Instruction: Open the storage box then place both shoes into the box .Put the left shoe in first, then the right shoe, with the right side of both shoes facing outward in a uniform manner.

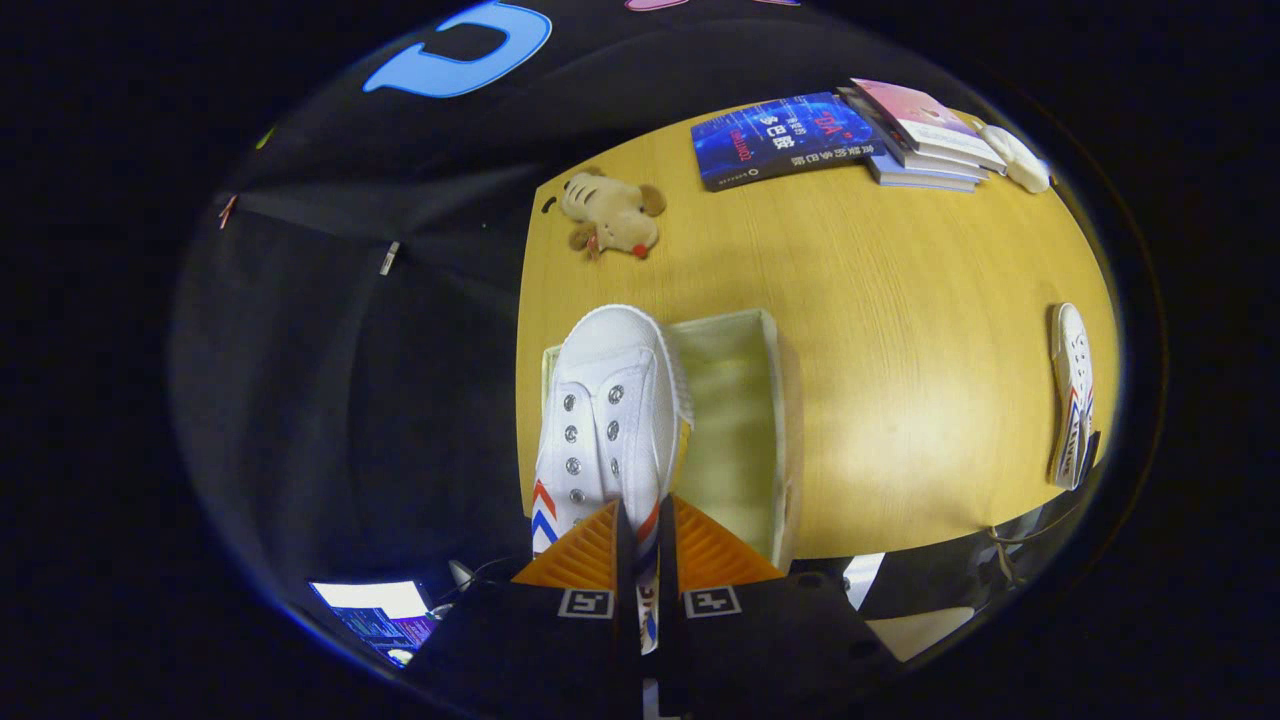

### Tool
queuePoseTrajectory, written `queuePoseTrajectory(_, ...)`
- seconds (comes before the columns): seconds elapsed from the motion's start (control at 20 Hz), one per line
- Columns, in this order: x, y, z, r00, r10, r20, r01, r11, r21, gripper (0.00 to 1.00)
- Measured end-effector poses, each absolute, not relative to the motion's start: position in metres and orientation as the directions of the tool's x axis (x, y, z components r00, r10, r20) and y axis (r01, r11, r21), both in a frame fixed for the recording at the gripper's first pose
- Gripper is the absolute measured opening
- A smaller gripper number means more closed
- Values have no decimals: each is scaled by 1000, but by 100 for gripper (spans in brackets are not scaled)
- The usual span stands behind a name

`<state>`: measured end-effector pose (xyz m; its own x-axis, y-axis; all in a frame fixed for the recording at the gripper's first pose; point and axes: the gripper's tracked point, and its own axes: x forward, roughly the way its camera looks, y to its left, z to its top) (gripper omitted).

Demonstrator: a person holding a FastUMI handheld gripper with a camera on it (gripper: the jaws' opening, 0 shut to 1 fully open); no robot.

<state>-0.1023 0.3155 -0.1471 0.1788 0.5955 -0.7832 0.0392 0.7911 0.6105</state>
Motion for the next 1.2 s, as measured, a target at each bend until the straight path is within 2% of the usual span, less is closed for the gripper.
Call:
queuePoseTrajectory(0.4,-107,344,-192,118,544,-831,72,829,554,11)
queuePoseTrajectory(1.05,-123,369,-219,48,536,-843,129,833,537,11)
queuePoseTrajectory(1.2,-120,372,-225,62,535,-843,146,830,538,11)
